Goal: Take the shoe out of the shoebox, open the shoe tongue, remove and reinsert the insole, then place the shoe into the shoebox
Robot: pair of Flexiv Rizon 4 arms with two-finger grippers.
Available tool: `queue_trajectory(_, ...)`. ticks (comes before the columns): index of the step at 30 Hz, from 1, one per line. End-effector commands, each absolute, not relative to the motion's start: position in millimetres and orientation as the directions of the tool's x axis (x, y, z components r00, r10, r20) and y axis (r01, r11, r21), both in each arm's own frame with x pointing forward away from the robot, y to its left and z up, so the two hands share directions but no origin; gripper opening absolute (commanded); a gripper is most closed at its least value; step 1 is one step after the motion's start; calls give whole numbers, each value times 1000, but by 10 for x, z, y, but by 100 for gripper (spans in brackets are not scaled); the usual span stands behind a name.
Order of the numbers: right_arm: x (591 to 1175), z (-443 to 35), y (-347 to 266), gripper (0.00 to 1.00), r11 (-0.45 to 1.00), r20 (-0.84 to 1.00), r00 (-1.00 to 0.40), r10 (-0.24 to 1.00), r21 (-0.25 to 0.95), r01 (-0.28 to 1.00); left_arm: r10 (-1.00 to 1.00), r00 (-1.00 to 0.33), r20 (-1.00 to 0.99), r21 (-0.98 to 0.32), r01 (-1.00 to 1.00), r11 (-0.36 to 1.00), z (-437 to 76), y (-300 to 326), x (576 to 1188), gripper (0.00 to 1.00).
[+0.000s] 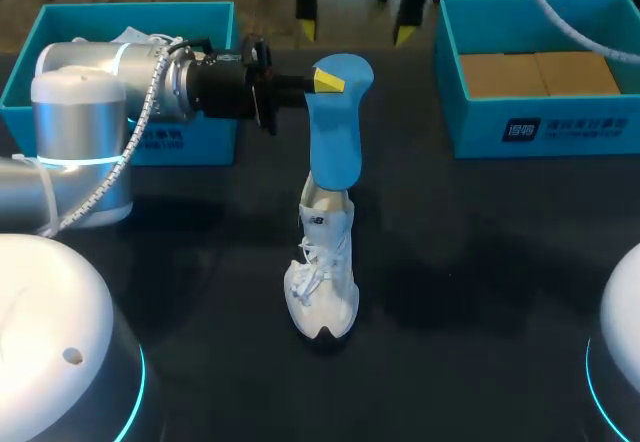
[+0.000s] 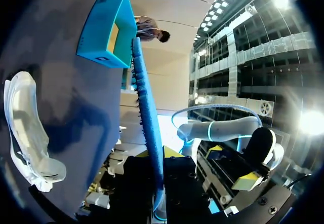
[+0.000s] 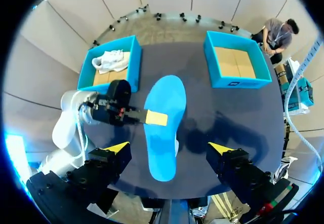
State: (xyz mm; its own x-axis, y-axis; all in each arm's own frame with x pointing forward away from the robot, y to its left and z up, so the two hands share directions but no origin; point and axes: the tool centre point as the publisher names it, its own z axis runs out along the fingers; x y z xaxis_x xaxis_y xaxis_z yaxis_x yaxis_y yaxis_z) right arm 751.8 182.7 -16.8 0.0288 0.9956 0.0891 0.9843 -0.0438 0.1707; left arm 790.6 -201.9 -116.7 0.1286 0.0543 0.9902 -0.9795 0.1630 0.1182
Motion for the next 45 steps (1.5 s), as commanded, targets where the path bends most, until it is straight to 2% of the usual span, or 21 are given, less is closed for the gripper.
queue_trajectory(1, 7512, -207, 1678, 100, -42, 316, -16, 949, 175, 984, 53, 128, 990, 118, -980, 163, -1165, -2016, 7904, 0)
queue_trajectory(15, 7496, -335, 1381, 100, -87, 493, -19, 870, 192, 977, 53, 128, 990, 118, -980, 163, -1165, -2016, 7904, 0)
queue_trajectory(20, 7500, -376, 1311, 100, -130, 630, -67, 774, 261, 957, 53, 128, 990, 118, -980, 163, -1165, -2016, 7904, 0)
queue_trajectory(21, 7498, -391, 1297, 100, -163, 641, -27, 767, 236, 958, 53, 128, 990, 118, -980, 163, -1165, -2016, 7904, 0)
queue_trajectory(22, 7491, -415, 1278, 100, -176, 621, 22, 783, 188, 966, 53, 128, 990, 118, -980, 163, -1165, -2016, 7904, 0)
queue_trajectory(38, 7491, -415, 1278, 100, -176, 621, 22, 783, 188, 966, 53, 128, 990, 118, -980, 163, -1165, -2016, 7904, 0)
queue_trajectory(45, 7447, -446, 1282, 100, -113, 788, -103, 607, 214, 970, 53, 128, 990, 118, -980, 163, -1165, -2016, 7904, 0)
